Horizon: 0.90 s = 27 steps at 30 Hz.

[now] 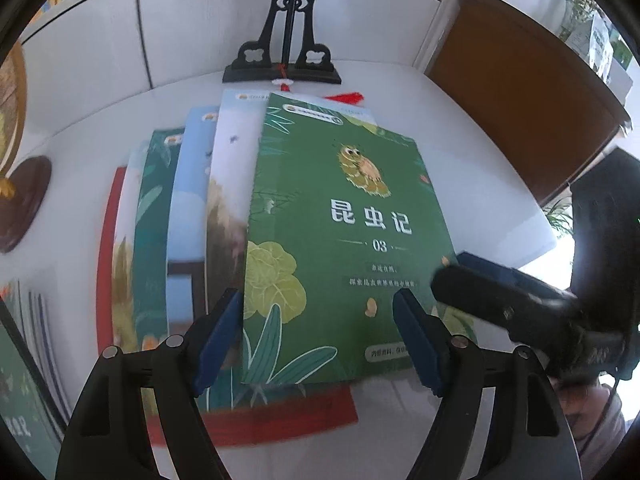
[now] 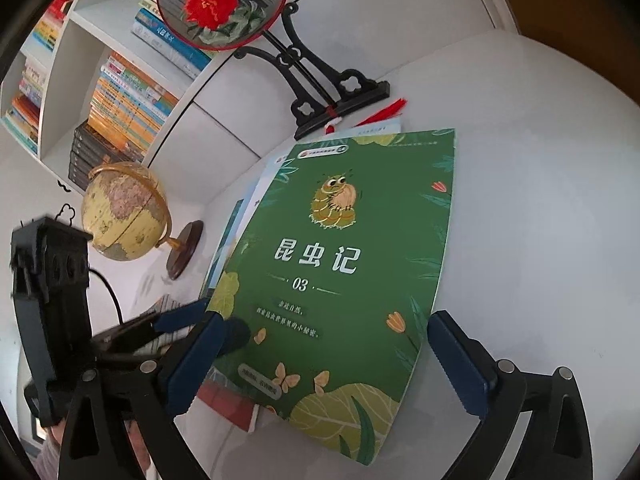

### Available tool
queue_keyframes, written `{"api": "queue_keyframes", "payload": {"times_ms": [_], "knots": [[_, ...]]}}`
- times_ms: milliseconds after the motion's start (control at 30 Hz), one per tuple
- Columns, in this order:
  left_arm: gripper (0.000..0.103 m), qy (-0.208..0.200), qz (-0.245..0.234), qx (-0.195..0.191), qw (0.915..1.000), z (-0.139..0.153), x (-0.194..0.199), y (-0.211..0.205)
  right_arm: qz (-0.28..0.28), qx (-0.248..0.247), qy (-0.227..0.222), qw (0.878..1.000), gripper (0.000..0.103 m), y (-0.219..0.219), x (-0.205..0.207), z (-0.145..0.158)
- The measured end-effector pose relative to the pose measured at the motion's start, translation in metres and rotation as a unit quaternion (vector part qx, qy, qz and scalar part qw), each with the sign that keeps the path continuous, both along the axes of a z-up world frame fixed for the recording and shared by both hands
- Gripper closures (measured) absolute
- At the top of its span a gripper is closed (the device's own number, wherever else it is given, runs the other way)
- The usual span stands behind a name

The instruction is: Organize books

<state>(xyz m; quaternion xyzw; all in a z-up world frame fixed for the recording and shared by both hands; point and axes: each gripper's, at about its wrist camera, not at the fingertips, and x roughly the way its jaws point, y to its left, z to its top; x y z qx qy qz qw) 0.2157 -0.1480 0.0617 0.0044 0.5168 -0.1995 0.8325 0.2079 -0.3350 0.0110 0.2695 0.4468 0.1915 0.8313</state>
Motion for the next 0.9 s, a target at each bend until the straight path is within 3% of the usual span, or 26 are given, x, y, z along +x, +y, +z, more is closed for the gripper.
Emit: {"api": "queue_keyframes", "payload": {"times_ms": [167, 433, 500, 700, 900], "knots": [[0.029, 0.015, 0.006, 0.010, 0.9998, -0.006, -0.021, 0.015, 0.018, -0.031, 0.008, 0.999, 0.000, 0.018, -0.004, 0.002], [0.029, 0.026, 0.049, 0.013, 0.9984, -0.014, -0.040, 0.066, 0.067, 0.001, -0.021, 0.998, 0.000, 0.052, -0.009, 0.011], [0.029, 0.028, 0.082, -0.009, 0.9962, -0.014, -0.033, 0.084, 0.081, 0.022, -0.038, 0.996, 0.000, 0.059, -0.011, 0.014], [0.029, 0.046, 0.142, -0.081, 0.9854, -0.025, -0.010, 0.110, 0.043, 0.045, -0.014, 0.998, 0.000, 0.038, -0.014, 0.005], [0.029, 0.037, 0.157, -0.083, 0.9834, -0.026, -0.006, 0.109, 0.052, 0.026, -0.001, 0.998, 0.000, 0.038, -0.020, 0.005]]}}
